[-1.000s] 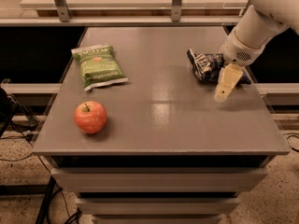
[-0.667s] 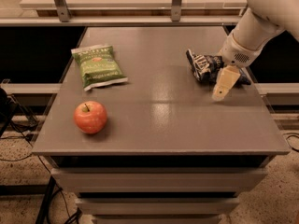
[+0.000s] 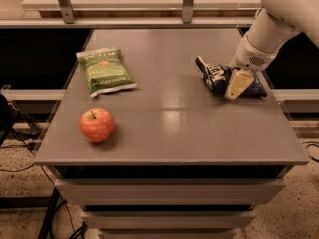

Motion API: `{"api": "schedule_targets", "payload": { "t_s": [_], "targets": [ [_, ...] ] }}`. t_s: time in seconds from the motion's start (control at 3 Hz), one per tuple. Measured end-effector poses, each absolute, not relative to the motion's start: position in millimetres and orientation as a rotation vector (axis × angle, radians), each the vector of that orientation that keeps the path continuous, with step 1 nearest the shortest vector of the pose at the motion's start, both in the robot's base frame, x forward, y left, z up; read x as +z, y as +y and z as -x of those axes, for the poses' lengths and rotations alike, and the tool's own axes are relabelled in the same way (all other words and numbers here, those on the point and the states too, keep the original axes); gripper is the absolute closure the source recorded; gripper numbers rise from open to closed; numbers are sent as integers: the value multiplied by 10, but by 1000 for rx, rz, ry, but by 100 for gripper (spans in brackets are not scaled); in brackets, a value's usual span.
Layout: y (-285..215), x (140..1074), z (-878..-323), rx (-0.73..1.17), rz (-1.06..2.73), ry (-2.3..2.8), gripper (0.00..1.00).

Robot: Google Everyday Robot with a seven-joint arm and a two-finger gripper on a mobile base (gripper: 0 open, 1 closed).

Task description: Move blue chip bag near green jalapeno chip bag

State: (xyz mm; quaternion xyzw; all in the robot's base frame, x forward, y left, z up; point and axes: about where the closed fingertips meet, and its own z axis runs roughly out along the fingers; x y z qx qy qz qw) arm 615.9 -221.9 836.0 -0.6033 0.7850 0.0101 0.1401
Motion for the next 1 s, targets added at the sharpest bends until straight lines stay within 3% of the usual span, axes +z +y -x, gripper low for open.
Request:
{"api": "schedule_targets", "payload": {
  "t_s": [0.33, 0.67, 1.0],
  "targets": [
    [-2219, 8371, -6160, 29, 1743, 2268, 85],
    [-2219, 8407, -6160, 29, 1743, 2268, 100],
    [-2219, 8427, -6160, 28, 1743, 2267, 100]
  ]
}}
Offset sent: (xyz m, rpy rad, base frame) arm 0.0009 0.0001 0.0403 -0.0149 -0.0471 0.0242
